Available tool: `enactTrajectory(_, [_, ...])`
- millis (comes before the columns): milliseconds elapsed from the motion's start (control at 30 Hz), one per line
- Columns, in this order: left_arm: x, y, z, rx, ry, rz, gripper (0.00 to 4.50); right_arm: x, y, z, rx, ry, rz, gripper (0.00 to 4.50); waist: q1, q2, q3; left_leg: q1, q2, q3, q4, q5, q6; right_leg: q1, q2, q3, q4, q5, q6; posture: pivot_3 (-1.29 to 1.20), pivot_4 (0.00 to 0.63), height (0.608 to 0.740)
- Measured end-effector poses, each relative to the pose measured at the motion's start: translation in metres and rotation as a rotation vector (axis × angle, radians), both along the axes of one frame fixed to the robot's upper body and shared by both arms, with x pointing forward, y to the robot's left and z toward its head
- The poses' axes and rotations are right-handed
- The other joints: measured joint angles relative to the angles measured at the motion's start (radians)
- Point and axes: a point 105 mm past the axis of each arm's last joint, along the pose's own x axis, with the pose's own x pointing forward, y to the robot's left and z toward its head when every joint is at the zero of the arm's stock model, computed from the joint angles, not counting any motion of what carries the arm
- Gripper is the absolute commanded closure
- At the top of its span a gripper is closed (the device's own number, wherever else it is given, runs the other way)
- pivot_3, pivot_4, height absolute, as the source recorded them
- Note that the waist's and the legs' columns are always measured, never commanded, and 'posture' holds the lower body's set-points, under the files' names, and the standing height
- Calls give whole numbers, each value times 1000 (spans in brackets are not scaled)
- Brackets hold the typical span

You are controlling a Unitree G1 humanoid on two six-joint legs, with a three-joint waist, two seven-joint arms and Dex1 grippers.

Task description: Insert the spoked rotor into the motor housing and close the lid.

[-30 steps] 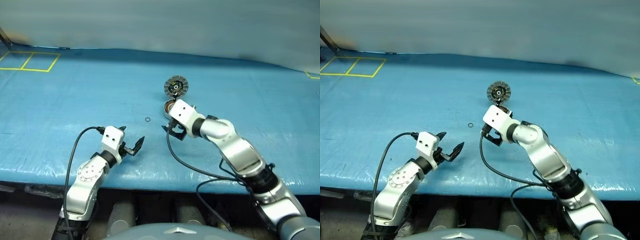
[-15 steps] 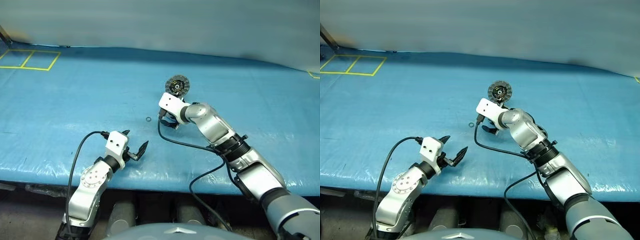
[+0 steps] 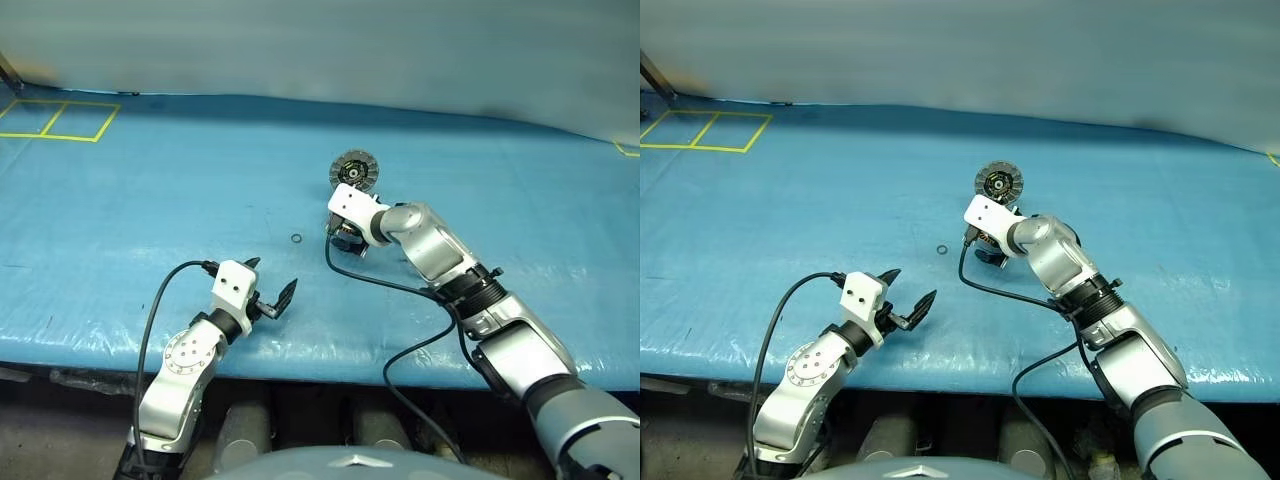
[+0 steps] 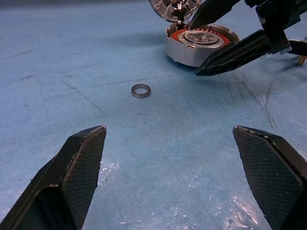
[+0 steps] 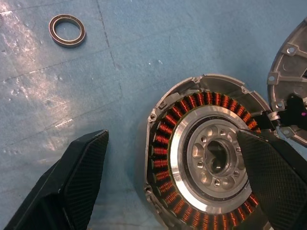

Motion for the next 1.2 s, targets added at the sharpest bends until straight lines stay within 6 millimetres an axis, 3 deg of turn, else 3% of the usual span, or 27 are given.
enactTrajectory(300, [0, -1, 0, -2, 1, -3, 0, -5, -7, -9, -8, 69, -8, 32, 1, 0, 0, 1, 0, 0, 1, 0, 0, 1, 0, 0, 0, 0, 0, 0, 150, 740])
enactTrajectory(500, [0, -1, 0, -1, 1, 0, 0, -3, -6, -8, 38, 93, -39, 1978, 1, 0, -1, 4, 0, -1, 2, 0, 0, 2, 0, -1, 0, 0, 0, 0, 150, 740])
enactTrajectory(567, [0, -1, 0, 0, 1, 2, 0, -4, -6, -8, 55, 112, -40, 2545, 0, 0, -1, 6, 0, -1, 1, 0, 0, 3, 0, -1, 0, 0, 0, 0, 150, 740])
enactTrajectory(600, [0, 0, 0, 0, 0, 2, 0, -5, -5, -8, 64, 123, -38, 2622, 0, 0, -1, 9, 0, -1, 1, 0, 0, 5, 0, -1, 0, 0, -1, 0, 150, 740])
enactTrajectory(767, [0, 4, 1, 4, -11, 14, 0, -15, -2, -11, 112, 169, -65, 2675, -3, 1, -4, 12, 1, -1, 0, 0, 0, 7, -3, 0, 0, -5, -8, 0, 150, 740])
enactTrajectory(1200, [-6, 34, 11, 28, -118, 101, 0, -74, 27, -21, 238, 242, -112, 2676, -9, -3, -16, 13, 3, -7, -5, -6, -8, 7, -7, -1, -1, -11, -20, 0, 150, 740])
